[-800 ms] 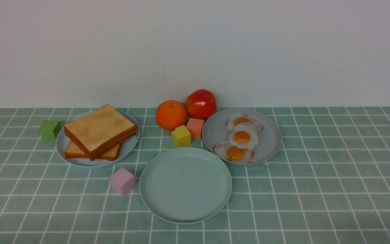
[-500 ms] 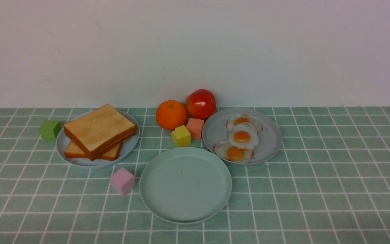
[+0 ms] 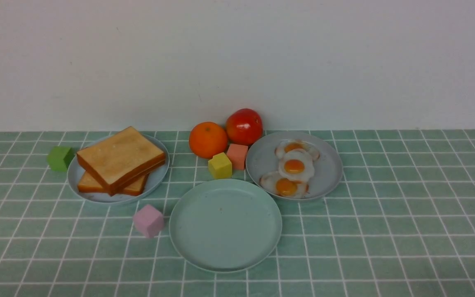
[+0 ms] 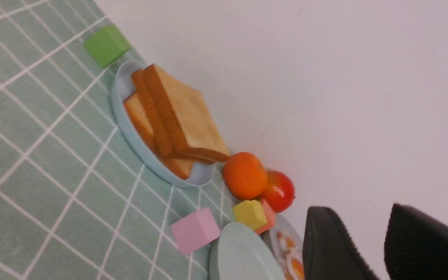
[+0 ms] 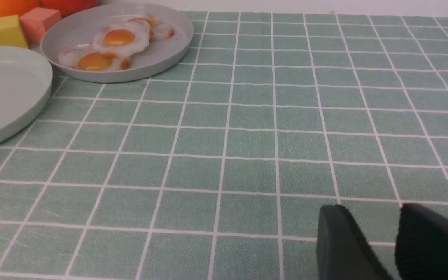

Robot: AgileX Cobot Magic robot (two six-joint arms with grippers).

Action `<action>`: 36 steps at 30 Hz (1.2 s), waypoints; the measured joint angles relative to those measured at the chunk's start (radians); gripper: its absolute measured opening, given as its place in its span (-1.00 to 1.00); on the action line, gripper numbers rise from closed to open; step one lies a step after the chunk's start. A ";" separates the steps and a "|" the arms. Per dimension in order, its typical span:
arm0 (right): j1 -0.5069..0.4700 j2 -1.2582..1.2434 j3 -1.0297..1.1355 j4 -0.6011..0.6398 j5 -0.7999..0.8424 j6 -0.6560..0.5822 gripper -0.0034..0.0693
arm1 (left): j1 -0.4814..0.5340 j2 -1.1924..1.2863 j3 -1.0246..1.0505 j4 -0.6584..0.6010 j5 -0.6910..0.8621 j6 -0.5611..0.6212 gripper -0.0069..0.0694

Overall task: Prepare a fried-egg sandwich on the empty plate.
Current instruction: Use the left arm to grab a slice of bread

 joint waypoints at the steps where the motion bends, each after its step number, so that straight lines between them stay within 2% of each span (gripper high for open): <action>1: 0.000 0.000 0.000 0.000 0.000 0.000 -0.25 | 0.000 0.000 -0.002 0.000 0.000 0.000 -0.19; 3: 0.000 0.000 0.000 0.000 0.000 0.000 -0.25 | -0.013 0.000 -0.057 0.000 0.077 0.021 -0.23; 6: 0.000 0.000 0.000 0.000 0.000 0.000 -0.25 | -0.050 0.049 -0.164 0.003 0.181 0.115 -0.37; 9: 0.000 0.000 0.000 0.000 0.000 0.000 -0.25 | -0.089 0.191 -0.316 0.007 0.302 0.245 -0.59; 11: 0.000 0.000 0.000 0.000 0.000 0.000 -0.25 | -0.112 0.336 -0.435 0.012 0.441 0.360 -0.75; 13: 0.000 0.000 0.000 0.000 0.000 0.000 -0.25 | -0.120 0.476 -0.531 0.024 0.567 0.443 -0.83; 14: 0.000 0.000 0.000 0.000 0.000 0.000 -0.25 | -0.120 0.476 -0.531 0.024 0.567 0.443 -0.83; 15: 0.000 0.000 0.000 0.012 -0.006 0.006 -0.25 | -0.130 0.593 -0.629 0.041 0.680 0.511 -0.85; 18: 0.000 0.000 0.006 0.117 -0.030 0.076 -0.25 | -0.172 0.728 -0.728 0.068 0.759 0.551 -0.85; 19: 0.000 0.000 0.009 0.196 -0.051 0.122 -0.25 | -0.194 0.767 -0.756 0.079 0.768 0.557 -0.85; 24: 0.000 0.000 0.011 0.488 -0.176 0.240 -0.25 | -0.332 0.935 -0.848 0.253 0.778 0.580 -0.85; 28: 0.000 0.000 -0.006 0.582 -0.220 0.240 -0.25 | -0.368 1.073 -0.906 0.358 0.745 0.552 -0.85; 31: 0.000 0.019 -0.140 0.588 -0.054 0.179 -0.30 | -0.344 1.214 -0.973 0.411 0.722 0.547 -0.85; 36: 0.000 0.243 -0.518 0.474 0.376 -0.044 -0.62 | -0.247 1.437 -1.111 0.421 0.731 0.567 -0.85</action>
